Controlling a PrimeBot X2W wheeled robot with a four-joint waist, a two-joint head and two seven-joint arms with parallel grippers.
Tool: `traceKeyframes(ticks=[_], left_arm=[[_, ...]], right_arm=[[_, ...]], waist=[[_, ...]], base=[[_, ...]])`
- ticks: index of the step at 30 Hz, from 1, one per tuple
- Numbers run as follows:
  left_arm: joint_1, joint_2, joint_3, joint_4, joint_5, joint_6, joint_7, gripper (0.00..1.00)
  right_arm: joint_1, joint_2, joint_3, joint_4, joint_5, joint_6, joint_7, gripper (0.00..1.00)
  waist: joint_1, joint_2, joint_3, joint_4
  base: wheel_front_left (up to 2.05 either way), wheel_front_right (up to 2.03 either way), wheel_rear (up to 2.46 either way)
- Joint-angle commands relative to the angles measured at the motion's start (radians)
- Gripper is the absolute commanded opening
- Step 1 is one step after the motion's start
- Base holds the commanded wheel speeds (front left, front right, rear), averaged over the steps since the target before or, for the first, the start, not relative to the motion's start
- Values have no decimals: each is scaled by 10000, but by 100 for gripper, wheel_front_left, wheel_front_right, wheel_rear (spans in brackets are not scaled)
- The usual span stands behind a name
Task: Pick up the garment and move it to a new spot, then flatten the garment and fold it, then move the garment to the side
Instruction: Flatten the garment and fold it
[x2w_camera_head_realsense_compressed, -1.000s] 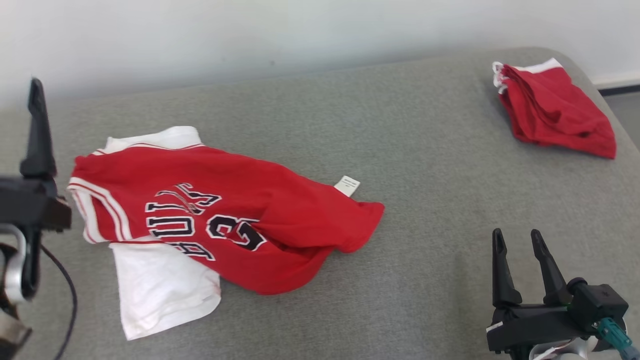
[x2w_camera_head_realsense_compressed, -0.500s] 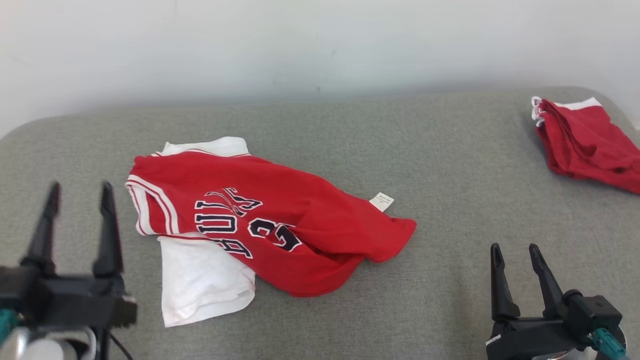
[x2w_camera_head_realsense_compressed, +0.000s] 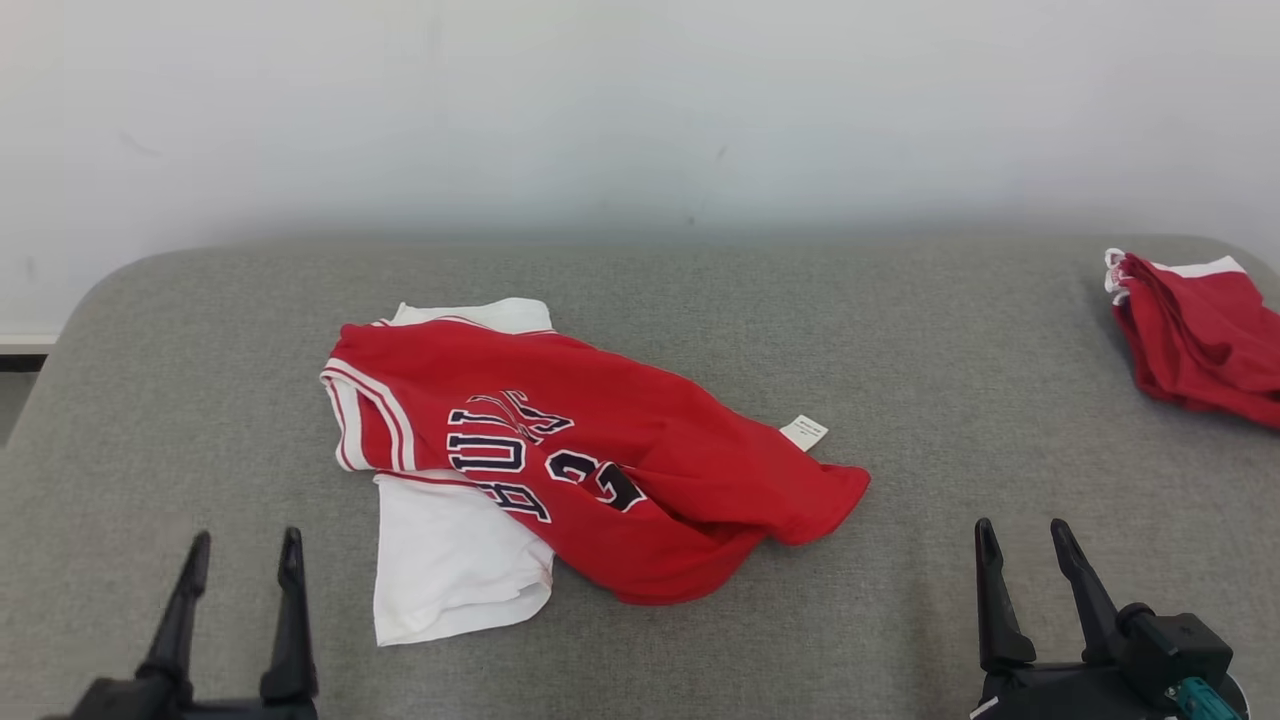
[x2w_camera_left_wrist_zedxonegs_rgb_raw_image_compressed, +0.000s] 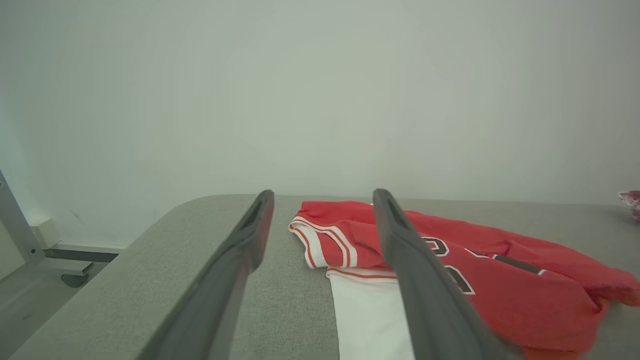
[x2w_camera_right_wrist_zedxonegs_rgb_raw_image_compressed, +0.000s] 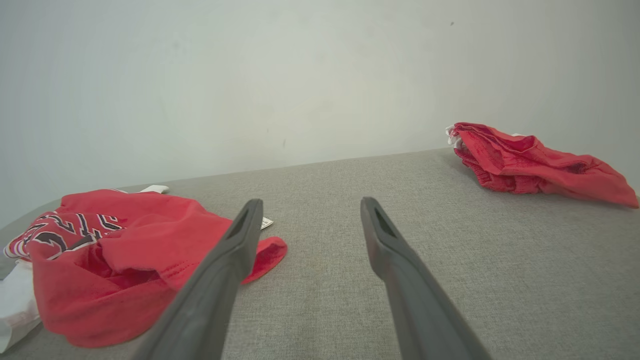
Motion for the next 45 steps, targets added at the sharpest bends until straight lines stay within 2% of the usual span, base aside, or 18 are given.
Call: traceKeyframes(ticks=[1,5,14,22,28,36,45], left_arm=[[172,-99,74,48,114,-69,-29,100],[422,-490,293,150,434,-214,-29,100],[350,-889,647,172,1015,-512,-29,100],[25,-1159,765,252,1229,-683,-29,100],[-237,-1344,703,410,1281,-790,-29,100],[-440,-1531,457,555,1328,-835,-30,100],[-715,-1610,432,747,1226,-845,-30,100]], right_arm=[[87,-5,7,14,37,-25,21,100],[92,-5,13,58,72,-25,37,100],[-35,-3,7,212,119,-25,40,100],[-1425,-257,444,756,-122,-25,434,100],[-2622,-616,558,1760,-111,-25,785,100],[-3554,-889,638,3748,-57,-25,1192,100],[-4141,-872,465,5586,-5,-25,1257,100]], waist=[[1,0,-4,68],[1,0,64,137],[1,0,103,287],[1,0,321,452],[1,0,603,890],[1,0,939,1435],[1,0,1264,1717]], base=[[0,0,0],[0,0,0],[0,0,0],[0,0,0],[0,0,0],[0,0,0],[0,0,0]])
